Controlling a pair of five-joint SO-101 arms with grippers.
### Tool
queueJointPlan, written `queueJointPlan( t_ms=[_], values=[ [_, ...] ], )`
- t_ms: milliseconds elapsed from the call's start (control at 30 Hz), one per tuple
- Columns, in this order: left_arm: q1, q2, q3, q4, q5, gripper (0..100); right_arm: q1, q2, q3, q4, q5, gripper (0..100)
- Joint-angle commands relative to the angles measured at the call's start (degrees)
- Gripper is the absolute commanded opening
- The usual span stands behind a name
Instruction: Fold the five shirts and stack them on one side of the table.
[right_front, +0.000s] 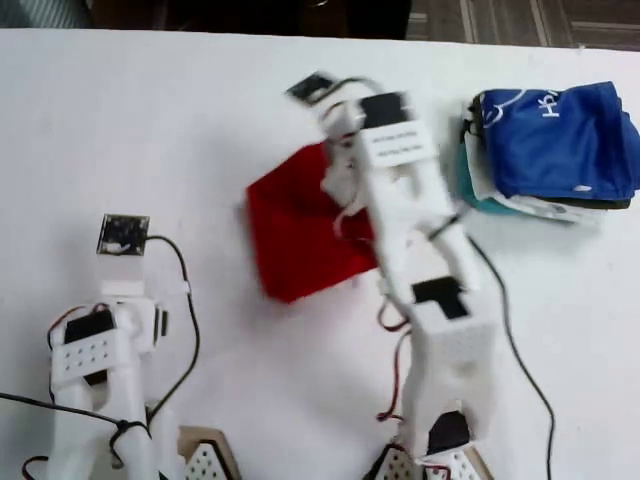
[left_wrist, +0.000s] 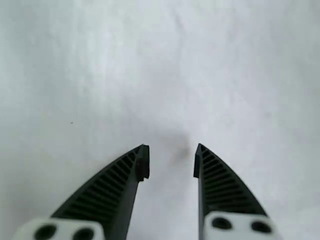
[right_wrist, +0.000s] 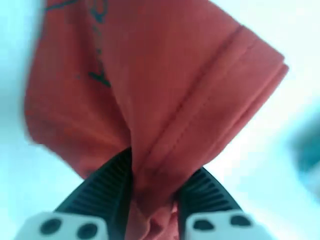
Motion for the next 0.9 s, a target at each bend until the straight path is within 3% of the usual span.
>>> queueJointPlan(
  t_ms=[0, 133, 367, 567, 867],
  values=[
    [-0.35, -0.88, -0.22, -0.97, 0.18, 17, 6.73, -10.24, -0.26, 1.19, 7.12, 1.9],
    [-0.35, -0.88, -0.22, -0.97, 0.18, 17, 13.76, -15.52, -0.53, 0.84, 15.03, 1.9],
    [-0.35, -0.88, -0.22, -0.97, 0.18, 17, 26.77, -14.02, -12.48, -7.43, 16.18, 1.9],
    [-0.35, -0.88, -0.22, -0.97, 0.18, 17, 31.96, -4.97, -17.23, -8.4, 26.46, 1.9],
    [-0.35, -0.88, -0.22, -0.97, 0.18, 17, 39.43, 9.89, -28.66, -16.75, 31.12, 1.9]
  ],
)
